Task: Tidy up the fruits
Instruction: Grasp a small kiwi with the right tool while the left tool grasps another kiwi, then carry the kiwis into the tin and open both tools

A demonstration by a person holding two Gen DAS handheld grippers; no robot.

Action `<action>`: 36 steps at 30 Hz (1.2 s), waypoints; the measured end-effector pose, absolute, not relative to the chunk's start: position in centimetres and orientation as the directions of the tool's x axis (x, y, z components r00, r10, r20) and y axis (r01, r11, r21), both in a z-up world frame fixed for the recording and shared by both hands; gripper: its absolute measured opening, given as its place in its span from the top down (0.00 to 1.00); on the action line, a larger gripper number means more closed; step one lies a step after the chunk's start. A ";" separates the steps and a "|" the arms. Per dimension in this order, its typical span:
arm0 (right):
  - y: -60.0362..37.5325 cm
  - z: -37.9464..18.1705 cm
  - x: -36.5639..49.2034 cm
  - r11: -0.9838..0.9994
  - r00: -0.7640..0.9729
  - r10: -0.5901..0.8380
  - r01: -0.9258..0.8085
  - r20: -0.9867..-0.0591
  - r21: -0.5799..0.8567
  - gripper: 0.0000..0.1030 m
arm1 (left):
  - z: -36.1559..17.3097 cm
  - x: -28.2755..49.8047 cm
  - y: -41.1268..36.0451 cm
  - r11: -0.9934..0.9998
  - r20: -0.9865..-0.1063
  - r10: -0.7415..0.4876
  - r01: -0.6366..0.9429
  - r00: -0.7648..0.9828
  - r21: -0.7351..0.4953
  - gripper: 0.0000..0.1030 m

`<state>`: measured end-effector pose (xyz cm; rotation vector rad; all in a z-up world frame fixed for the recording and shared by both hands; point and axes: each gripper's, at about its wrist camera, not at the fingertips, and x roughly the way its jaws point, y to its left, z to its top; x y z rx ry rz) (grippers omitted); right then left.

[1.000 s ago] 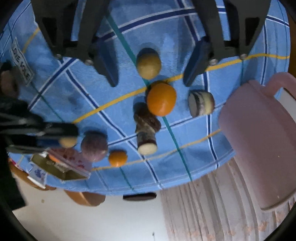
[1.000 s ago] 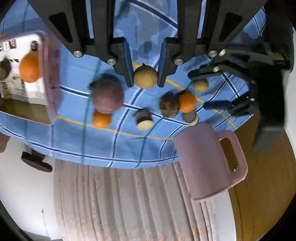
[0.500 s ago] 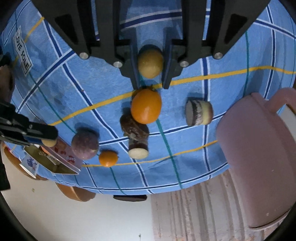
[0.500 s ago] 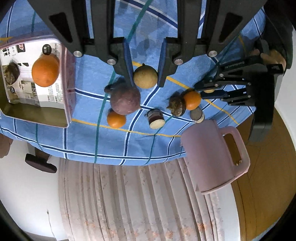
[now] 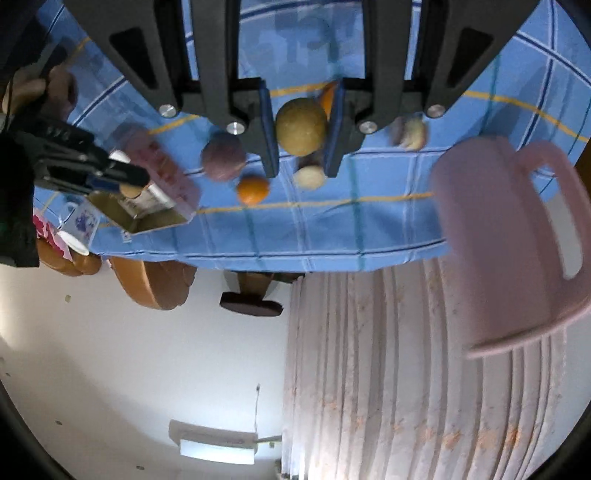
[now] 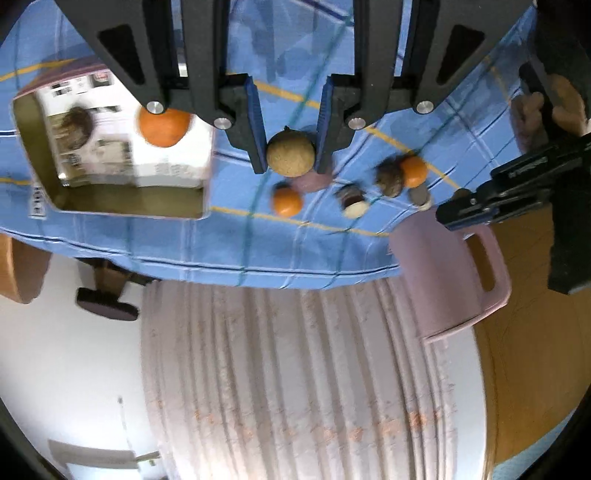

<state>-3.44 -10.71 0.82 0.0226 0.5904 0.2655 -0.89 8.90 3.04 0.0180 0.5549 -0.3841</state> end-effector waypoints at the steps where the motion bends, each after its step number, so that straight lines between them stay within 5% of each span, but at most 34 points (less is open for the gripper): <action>1: -11.4 1.0 -3.4 0.971 0.807 0.234 -0.222 -0.542 0.089 0.73 | 3.3 -0.7 7.9 0.927 -0.512 -0.356 0.366 0.782 -0.086 0.75; 19: -26.5 2.0 -2.2 0.992 0.856 -0.042 0.098 -0.516 0.081 0.73 | 2.8 1.6 -8.2 0.874 -0.547 -0.449 0.475 0.707 -0.103 0.75; 36: -27.9 -0.8 0.7 0.987 0.793 -0.059 0.137 -0.607 0.083 0.73 | 0.3 3.8 -15.4 0.883 -0.617 -0.395 0.466 0.681 -0.050 0.75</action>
